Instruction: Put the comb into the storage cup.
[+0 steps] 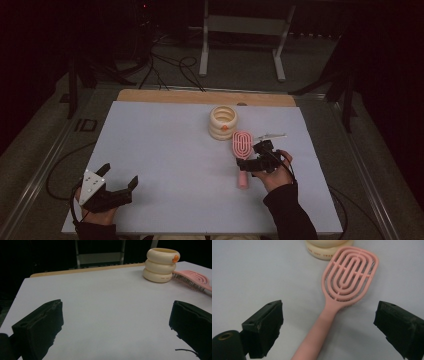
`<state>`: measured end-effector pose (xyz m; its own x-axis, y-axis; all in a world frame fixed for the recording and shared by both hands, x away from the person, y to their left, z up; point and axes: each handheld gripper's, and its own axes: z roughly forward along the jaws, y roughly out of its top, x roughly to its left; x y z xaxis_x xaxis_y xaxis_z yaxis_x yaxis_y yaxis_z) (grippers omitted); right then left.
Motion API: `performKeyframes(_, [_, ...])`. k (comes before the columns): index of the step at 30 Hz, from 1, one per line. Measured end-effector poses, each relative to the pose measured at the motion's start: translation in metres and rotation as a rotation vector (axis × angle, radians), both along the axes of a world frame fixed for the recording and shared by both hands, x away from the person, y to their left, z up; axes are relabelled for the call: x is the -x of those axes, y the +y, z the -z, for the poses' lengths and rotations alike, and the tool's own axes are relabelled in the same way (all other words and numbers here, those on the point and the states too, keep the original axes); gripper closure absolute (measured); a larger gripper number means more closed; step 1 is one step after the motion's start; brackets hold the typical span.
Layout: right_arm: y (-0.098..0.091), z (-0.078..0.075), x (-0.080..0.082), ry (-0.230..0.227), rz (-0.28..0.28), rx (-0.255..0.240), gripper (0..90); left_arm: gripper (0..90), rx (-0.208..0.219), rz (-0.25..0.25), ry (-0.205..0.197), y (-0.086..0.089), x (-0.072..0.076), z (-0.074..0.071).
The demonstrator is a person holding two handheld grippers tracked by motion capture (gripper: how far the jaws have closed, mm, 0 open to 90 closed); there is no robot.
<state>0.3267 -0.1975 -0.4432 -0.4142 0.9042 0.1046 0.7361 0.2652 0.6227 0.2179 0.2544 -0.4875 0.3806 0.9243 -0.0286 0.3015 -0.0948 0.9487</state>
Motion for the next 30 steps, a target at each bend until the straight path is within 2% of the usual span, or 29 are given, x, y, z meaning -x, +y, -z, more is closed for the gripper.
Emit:
performKeyframes(3, [0.004, 0.003, -0.004, 0.024, 0.011, 0.011, 8.2, 0.3, 0.000, 0.000, 0.000, 0.000, 0.000, 0.000])
performKeyframes(15, [0.013, 0.012, -0.013, 0.064, 0.036, 0.042, 9.6, 0.3, -0.001, 0.002, 0.001, 0.000, 0.000, 0.000])
performKeyframes(30, [0.015, 0.026, -0.024, 0.121, 0.071, 0.085, 10.9, 0.3, 0.001, 0.000, 0.001, 0.000, 0.000, 0.000])
